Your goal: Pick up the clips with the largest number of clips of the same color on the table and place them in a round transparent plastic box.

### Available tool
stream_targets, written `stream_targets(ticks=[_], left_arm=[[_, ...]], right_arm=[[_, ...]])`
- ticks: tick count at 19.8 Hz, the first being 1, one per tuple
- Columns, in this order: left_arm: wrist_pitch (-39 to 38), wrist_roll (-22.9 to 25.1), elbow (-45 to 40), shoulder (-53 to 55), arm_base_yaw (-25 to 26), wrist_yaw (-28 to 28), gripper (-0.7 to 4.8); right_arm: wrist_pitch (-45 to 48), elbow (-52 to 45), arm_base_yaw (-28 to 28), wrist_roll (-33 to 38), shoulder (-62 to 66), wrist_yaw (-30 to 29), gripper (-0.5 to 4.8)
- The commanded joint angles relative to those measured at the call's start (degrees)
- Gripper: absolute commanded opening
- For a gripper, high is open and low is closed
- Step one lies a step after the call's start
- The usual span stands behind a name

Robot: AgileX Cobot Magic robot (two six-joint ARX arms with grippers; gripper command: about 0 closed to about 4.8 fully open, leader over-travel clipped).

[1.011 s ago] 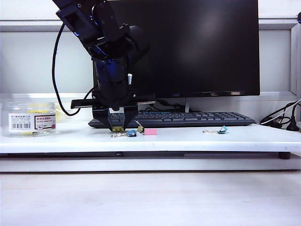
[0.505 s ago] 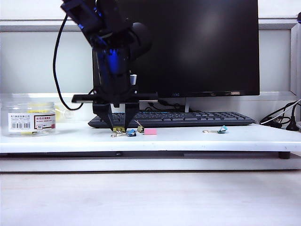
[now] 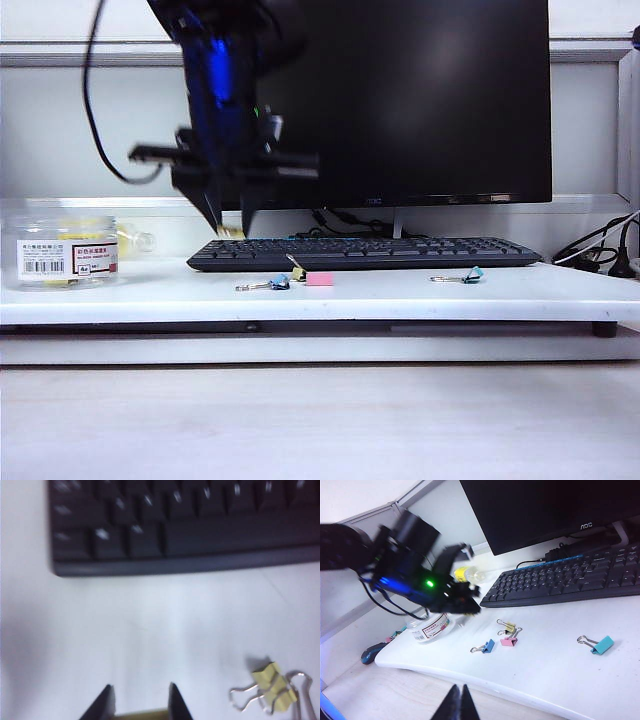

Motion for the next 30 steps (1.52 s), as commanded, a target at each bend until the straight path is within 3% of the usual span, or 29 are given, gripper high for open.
stream_targets(ticks=[1, 9, 13, 22, 30], left_arm=[[-2.0, 2.0, 0.1, -3.4, 1.4, -1.7, 0.49], [-8.9, 9.4, -0.1, -11.7, 7.4, -1.8, 0.49], [-11.8, 10.1, -2.2, -11.9, 11.5, 0.2, 0.49], [-7.7, 12.5, -5.8, -11.9, 15.5, 1.0, 0.49], [-6.3, 13.7, -6.8, -11.9, 20.3, 6.3, 0.54]], right_arm=[[1.0, 0.3, 0.0, 0.1, 0.0, -0.3, -0.06], [1.0, 0.3, 0.0, 0.1, 0.0, -0.4, -0.06], [1.0, 0.3, 0.0, 0.1, 0.0, -0.5, -0.06], [1.0, 0.3, 0.0, 0.1, 0.0, -0.5, -0.06], [1.0, 0.3, 0.0, 0.1, 0.0, -0.4, -0.06]])
